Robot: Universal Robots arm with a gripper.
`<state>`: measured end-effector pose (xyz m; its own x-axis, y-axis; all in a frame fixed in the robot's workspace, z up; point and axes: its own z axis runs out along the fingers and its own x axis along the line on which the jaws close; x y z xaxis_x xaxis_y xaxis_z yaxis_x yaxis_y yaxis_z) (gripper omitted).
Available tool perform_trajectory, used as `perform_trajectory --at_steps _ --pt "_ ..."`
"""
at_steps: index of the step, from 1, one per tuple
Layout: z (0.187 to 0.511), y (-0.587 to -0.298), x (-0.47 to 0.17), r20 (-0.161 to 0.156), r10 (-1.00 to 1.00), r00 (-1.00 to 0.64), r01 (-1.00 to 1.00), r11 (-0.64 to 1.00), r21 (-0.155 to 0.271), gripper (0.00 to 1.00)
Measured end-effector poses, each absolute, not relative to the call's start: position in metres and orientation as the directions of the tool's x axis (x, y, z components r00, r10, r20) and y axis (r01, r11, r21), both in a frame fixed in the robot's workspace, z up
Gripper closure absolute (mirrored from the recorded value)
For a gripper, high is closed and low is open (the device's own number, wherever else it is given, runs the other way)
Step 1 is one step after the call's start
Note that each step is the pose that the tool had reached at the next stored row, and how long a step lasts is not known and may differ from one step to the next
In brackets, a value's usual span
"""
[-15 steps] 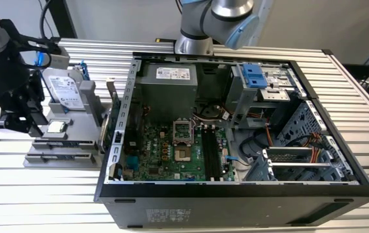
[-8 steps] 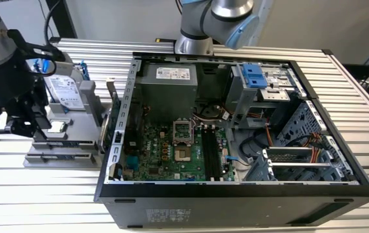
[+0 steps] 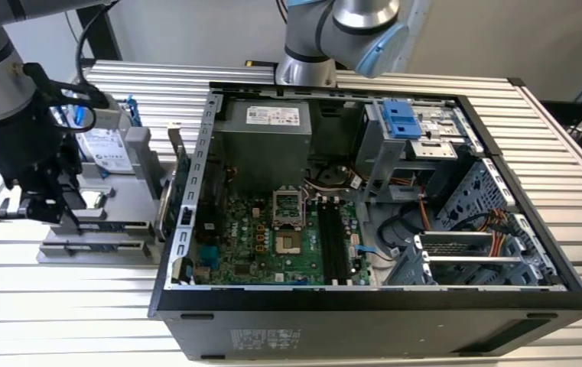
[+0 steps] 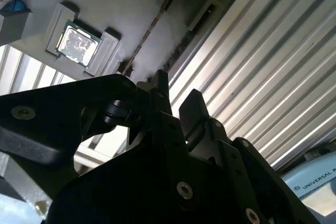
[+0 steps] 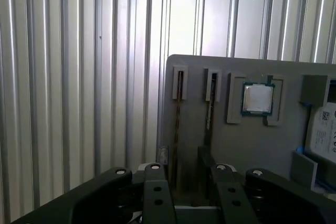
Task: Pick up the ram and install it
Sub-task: 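Pick up the ram and move it above insertion slot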
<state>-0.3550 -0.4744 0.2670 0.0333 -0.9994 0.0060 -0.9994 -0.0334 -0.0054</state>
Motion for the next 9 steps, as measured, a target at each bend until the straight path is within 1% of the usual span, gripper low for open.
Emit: perform_trajectory --at_steps 9 --pt "0.251 -0.474 -0.354 0.006 -0.999 0.033 -0.999 -0.033 -0.005 0.0"
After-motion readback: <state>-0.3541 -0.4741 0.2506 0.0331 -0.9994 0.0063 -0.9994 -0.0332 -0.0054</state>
